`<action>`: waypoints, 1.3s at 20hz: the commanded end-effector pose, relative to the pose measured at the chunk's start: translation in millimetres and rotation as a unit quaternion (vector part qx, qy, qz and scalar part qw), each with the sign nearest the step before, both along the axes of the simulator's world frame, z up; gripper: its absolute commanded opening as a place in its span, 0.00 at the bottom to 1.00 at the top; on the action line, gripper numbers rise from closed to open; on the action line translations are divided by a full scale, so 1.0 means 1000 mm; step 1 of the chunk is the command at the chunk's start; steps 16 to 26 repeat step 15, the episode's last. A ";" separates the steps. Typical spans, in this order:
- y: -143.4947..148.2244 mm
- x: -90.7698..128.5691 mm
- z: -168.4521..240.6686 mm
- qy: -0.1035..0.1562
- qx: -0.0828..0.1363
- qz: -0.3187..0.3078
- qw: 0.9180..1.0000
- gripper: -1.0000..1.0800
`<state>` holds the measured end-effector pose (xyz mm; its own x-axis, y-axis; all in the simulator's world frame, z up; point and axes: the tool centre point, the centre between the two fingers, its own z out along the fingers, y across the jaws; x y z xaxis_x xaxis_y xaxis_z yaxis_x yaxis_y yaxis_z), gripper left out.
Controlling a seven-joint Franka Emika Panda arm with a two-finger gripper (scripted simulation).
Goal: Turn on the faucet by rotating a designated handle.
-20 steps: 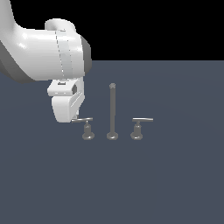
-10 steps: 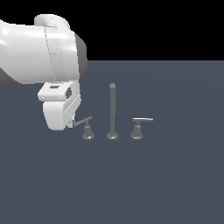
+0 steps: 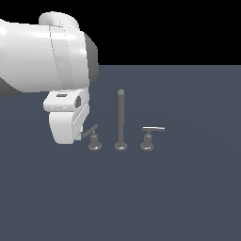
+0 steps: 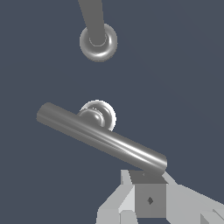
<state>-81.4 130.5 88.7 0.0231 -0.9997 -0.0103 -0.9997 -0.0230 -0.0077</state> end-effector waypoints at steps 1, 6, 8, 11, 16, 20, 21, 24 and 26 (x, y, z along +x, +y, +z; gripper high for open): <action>-0.022 -0.006 0.000 0.003 -0.004 -0.012 1.000 0.00; -0.017 -0.008 0.000 0.001 -0.001 -0.001 1.000 0.00; -0.030 -0.006 0.000 0.002 -0.002 -0.004 1.000 0.00; -0.049 -0.003 0.000 0.003 -0.004 -0.008 1.000 0.00; -0.069 0.000 0.000 0.004 -0.005 -0.013 1.000 0.00; -0.069 0.000 0.000 0.004 -0.005 -0.013 1.000 0.00; -0.069 0.000 0.000 0.004 -0.005 -0.013 1.000 0.00; -0.069 0.000 0.000 0.004 -0.005 -0.013 1.000 0.00; -0.069 0.000 0.000 0.004 -0.005 -0.013 1.000 0.00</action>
